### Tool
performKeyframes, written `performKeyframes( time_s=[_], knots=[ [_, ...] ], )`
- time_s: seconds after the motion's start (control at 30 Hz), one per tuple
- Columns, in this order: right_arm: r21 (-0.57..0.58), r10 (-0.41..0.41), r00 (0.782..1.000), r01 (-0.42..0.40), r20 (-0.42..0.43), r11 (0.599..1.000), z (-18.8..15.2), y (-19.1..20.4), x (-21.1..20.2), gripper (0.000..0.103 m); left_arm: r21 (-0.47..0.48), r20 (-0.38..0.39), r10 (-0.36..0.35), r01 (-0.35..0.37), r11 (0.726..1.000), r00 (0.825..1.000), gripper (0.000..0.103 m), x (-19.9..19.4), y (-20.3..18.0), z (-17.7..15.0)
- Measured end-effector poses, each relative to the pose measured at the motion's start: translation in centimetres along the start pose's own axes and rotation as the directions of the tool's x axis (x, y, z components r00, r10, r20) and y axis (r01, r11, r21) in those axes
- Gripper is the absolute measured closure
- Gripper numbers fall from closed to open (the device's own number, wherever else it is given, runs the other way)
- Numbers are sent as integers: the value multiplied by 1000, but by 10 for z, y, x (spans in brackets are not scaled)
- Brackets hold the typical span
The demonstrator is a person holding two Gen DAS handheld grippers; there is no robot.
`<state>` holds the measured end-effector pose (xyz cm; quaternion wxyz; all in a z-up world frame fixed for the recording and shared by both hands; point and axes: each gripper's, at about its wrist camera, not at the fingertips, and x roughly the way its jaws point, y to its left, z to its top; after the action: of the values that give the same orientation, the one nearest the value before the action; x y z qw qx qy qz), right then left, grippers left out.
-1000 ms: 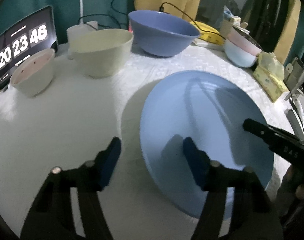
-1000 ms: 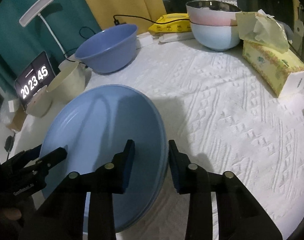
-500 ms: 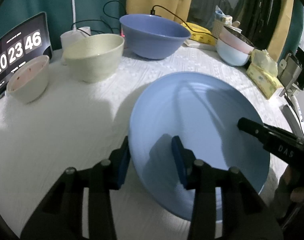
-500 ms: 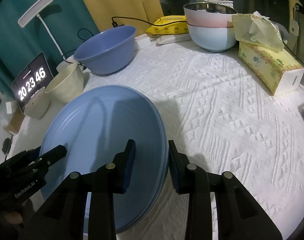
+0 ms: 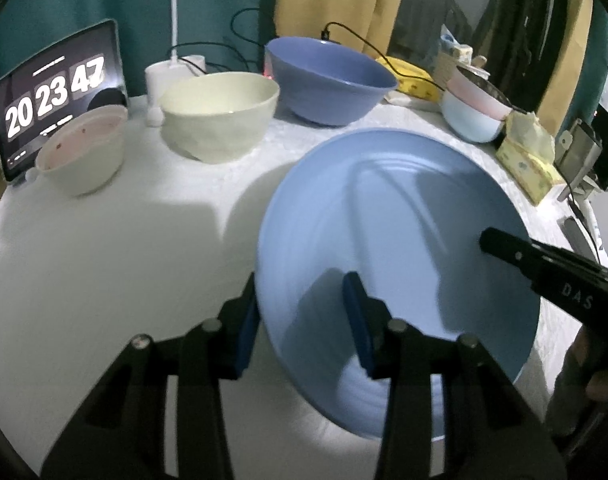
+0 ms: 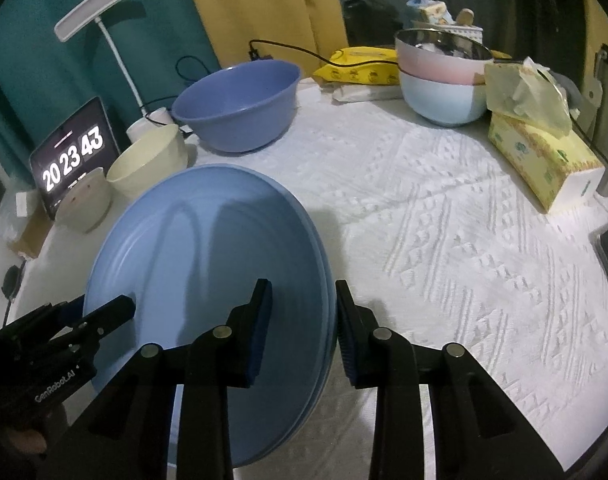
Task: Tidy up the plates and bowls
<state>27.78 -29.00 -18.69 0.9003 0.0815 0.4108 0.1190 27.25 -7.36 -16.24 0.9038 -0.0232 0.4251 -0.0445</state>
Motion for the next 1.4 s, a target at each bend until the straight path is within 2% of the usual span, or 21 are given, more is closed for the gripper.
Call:
performKeyframes(
  time_s=[0.2, 0.5, 0.9, 1.4],
  knots=[
    [-52, 1, 1000, 1, 28, 999, 2, 19, -4, 70, -18, 23, 9, -8, 1000, 1000, 62, -12, 16, 0],
    [-109, 16, 1000, -14, 23, 994, 4, 54, 0, 70, -71, 37, 29, -26, 997, 999, 62, -26, 53, -6],
    [-199, 56, 998, -56, -8, 978, 0, 112, 13, 70, -157, 49, 81, -72, 985, 996, 62, -41, 108, -21],
    [-275, 112, 990, -132, -87, 952, -4, 173, 41, 70, -251, 37, 155, -141, 957, 987, 62, -53, 166, -37]
  ],
)
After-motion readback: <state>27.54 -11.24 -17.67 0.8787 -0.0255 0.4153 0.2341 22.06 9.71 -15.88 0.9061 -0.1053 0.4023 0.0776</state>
